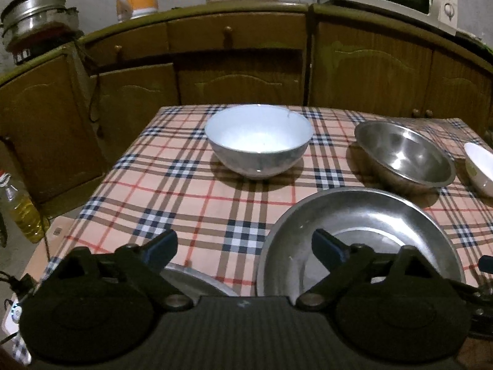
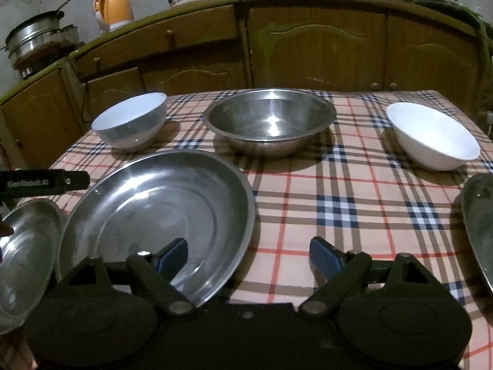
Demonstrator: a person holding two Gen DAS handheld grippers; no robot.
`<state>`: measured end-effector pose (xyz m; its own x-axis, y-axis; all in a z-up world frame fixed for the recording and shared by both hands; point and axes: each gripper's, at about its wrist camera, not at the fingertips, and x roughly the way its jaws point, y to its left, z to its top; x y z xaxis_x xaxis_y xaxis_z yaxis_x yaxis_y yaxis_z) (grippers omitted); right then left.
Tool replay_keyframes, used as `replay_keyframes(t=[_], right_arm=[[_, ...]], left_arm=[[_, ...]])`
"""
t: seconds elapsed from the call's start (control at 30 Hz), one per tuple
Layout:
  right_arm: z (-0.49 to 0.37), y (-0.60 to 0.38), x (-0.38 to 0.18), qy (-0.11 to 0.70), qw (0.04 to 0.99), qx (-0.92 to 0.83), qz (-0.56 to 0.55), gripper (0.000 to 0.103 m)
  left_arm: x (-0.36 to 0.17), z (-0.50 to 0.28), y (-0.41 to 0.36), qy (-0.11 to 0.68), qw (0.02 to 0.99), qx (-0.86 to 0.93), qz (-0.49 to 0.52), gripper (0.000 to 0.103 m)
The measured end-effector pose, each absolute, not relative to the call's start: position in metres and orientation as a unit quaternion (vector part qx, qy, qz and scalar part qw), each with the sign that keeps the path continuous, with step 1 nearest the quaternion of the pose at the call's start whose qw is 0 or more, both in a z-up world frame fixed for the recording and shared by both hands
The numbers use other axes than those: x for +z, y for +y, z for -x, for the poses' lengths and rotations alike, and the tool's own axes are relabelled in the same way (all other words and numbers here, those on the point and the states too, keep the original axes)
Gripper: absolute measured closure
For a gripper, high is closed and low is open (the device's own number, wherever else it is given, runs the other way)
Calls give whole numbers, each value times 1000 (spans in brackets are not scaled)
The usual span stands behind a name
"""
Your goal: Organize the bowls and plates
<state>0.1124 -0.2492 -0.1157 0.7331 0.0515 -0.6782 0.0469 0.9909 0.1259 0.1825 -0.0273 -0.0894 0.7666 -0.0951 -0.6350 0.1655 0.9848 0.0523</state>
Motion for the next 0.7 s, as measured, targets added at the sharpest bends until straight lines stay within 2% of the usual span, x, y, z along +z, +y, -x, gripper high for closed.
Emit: replay_keyframes(t=[0.7], right_arm=[[-130,-253,-127,370,926,-5,-79,1]], left_arm=[[-108,-202,-31,353,931,-83,-49,12]])
